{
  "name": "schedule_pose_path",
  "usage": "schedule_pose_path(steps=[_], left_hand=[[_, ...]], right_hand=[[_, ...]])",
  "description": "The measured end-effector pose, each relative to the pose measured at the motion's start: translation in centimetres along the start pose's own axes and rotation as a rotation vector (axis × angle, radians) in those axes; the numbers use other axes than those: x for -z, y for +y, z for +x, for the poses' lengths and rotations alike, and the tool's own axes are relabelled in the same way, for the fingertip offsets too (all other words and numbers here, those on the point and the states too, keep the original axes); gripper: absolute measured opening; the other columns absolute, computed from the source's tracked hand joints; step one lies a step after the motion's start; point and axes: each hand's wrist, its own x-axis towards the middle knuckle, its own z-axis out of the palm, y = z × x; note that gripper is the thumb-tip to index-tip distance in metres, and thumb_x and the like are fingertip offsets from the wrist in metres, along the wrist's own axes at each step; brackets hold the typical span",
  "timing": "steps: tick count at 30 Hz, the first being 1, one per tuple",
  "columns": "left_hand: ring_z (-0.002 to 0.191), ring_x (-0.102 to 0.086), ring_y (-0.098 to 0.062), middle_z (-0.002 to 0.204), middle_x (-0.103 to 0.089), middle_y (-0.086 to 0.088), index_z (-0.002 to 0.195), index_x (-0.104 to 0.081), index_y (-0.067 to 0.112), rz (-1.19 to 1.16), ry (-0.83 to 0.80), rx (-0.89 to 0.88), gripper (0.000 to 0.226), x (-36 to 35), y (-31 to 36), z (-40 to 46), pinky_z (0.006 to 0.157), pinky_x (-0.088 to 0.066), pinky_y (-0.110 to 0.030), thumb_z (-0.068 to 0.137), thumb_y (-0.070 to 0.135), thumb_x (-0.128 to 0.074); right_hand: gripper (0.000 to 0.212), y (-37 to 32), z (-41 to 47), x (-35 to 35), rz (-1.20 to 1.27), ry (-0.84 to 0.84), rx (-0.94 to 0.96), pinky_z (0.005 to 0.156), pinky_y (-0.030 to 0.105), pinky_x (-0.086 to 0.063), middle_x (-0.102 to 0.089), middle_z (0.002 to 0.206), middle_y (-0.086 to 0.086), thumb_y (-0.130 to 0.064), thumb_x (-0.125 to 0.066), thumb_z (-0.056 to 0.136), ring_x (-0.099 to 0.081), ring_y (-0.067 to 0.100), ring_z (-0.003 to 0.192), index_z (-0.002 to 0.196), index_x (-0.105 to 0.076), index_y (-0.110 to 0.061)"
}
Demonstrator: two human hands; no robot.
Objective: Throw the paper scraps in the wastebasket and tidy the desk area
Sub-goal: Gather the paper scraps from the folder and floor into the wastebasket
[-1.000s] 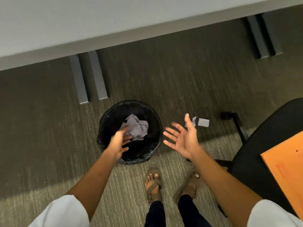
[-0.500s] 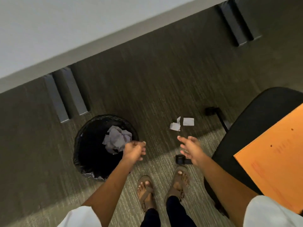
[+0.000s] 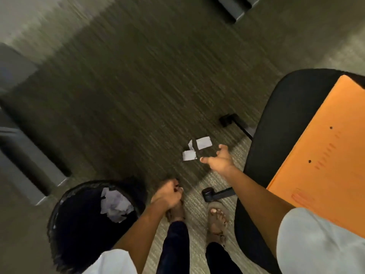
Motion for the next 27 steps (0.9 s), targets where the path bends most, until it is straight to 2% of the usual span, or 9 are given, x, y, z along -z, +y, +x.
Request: schedule_pose_path(steps=[2, 4, 6, 8, 12, 16, 20, 24, 27], left_hand=[[0.129, -0.052, -0.027, 0.134, -0.059, -0.006, 0.128, -0.058, 0.015, 0.092, -0.006, -0.038, 0.035, -0.1, 0.3, 2.0, 0.109, -0.038, -0.029, 0.098, 0.033, -0.058], [0.127, -0.054, -0.027, 0.133, -0.060, -0.008, 0.125, -0.062, 0.013, 0.163, -0.005, -0.080, 0.033, -0.4, 0.7, 3.8, 0.106, -0.039, -0.027, 0.096, 0.029, -0.062], [0.121, -0.057, -0.023, 0.128, -0.062, -0.005, 0.121, -0.062, 0.017, 0.221, 0.025, -0.080, 0.031, -0.4, 0.7, 5.5, 0.095, -0.039, -0.024, 0.093, 0.028, -0.067], [0.120, -0.058, -0.022, 0.127, -0.060, -0.004, 0.121, -0.061, 0.017, 0.265, 0.068, -0.116, 0.034, -0.2, 0.2, 7.4, 0.091, -0.038, -0.022, 0.089, 0.025, -0.070], [0.131, -0.050, -0.024, 0.142, -0.050, -0.008, 0.138, -0.050, 0.015, 0.433, 0.135, -0.218, 0.050, 0.4, -0.7, 11.3, 0.109, -0.040, -0.033, 0.091, 0.028, -0.066], [0.149, -0.025, -0.025, 0.162, -0.024, -0.008, 0.146, -0.043, 0.022, 0.590, 0.084, -0.322, 0.057, -0.1, -2.0, 15.7, 0.117, -0.033, -0.036, 0.093, 0.027, -0.064], [0.154, -0.004, -0.030, 0.168, 0.001, -0.004, 0.138, -0.050, 0.030, 0.766, 0.055, -0.443, 0.050, -1.0, -1.9, 18.9, 0.122, -0.026, -0.043, 0.092, 0.024, -0.067], [0.153, 0.011, -0.034, 0.167, 0.018, -0.006, 0.147, -0.043, 0.033, 0.884, 0.036, -0.568, 0.060, -1.8, -0.7, 21.6, 0.125, -0.009, -0.048, 0.093, 0.020, -0.065], [0.154, 0.004, -0.032, 0.168, 0.010, -0.005, 0.159, -0.019, 0.030, 0.649, -0.003, -0.547, 0.073, -3.0, 0.7, 23.2, 0.125, -0.005, -0.044, 0.097, 0.018, -0.058]], right_hand=[[0.098, 0.1, 1.3, -0.2, -0.051, 0.015, -0.015, 0.105, 0.038, -0.045, -0.044, 0.151, 0.017, -0.016, -0.085, 0.078, -0.048, 0.034, 0.134, 0.153, -0.023, -0.014], [0.092, 0.4, 2.8, -0.2, -0.087, 0.030, -0.036, 0.094, 0.033, -0.044, -0.047, 0.147, 0.016, -0.016, -0.084, 0.079, -0.050, 0.034, 0.131, 0.151, -0.027, -0.011], [0.086, 0.7, 4.3, -0.6, -0.112, 0.037, -0.052, 0.098, 0.036, -0.045, -0.047, 0.145, 0.016, -0.017, -0.082, 0.079, -0.049, 0.035, 0.132, 0.147, -0.030, -0.008], [0.085, 1.2, 5.7, -1.2, -0.117, 0.072, -0.065, 0.104, 0.038, -0.044, -0.047, 0.146, 0.018, -0.019, -0.081, 0.080, -0.048, 0.036, 0.134, 0.148, -0.031, -0.005], [0.067, 1.7, 8.8, -2.8, -0.101, 0.120, 0.010, 0.090, 0.031, -0.048, -0.057, 0.139, 0.015, -0.030, -0.078, 0.085, -0.057, 0.032, 0.124, 0.140, -0.048, -0.007], [0.078, 2.7, 12.5, -4.2, -0.128, 0.098, 0.033, 0.109, 0.039, -0.044, -0.053, 0.145, 0.012, -0.049, -0.072, 0.084, -0.053, 0.030, 0.131, 0.145, -0.043, -0.009], [0.084, 4.4, 15.4, -4.6, -0.297, 0.030, 0.017, 0.118, 0.041, -0.035, -0.035, 0.159, 0.014, -0.056, -0.062, 0.089, -0.041, 0.032, 0.142, 0.153, -0.034, -0.011], [0.064, 5.0, 17.9, -4.9, -0.584, -0.014, 0.088, 0.123, 0.040, -0.020, -0.012, 0.168, 0.012, -0.050, -0.055, 0.097, -0.016, 0.036, 0.153, 0.153, -0.035, -0.028], [0.055, 5.7, 19.6, -5.4, -0.663, -0.019, 0.158, 0.124, 0.045, -0.006, 0.002, 0.169, 0.014, -0.050, -0.049, 0.100, 0.005, 0.035, 0.155, 0.152, -0.038, -0.034]])
